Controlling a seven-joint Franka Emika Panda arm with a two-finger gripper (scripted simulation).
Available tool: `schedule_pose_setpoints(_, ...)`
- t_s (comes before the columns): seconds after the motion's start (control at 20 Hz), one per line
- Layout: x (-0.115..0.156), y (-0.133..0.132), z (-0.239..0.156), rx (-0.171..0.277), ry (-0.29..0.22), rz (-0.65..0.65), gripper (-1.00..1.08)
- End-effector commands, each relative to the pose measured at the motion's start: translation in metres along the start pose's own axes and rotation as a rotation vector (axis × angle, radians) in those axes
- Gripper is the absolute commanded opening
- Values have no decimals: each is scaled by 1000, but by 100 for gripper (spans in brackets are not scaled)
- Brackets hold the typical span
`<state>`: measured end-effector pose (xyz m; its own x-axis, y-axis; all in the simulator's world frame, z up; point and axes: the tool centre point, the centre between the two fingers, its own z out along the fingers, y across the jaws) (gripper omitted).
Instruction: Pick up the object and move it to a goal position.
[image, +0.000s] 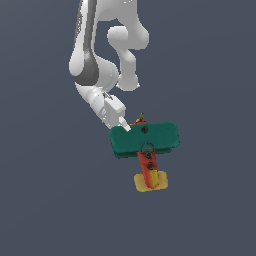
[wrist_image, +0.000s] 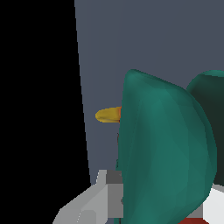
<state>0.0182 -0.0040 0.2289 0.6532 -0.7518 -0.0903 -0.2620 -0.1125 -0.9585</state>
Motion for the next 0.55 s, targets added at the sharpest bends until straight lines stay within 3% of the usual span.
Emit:
schedule_pose_setpoints(0.0, -10, -12, 6, 5, 2, -3, -100)
schedule_pose_setpoints(0.5, -25, -25, 16, 7, 3, -2, -100)
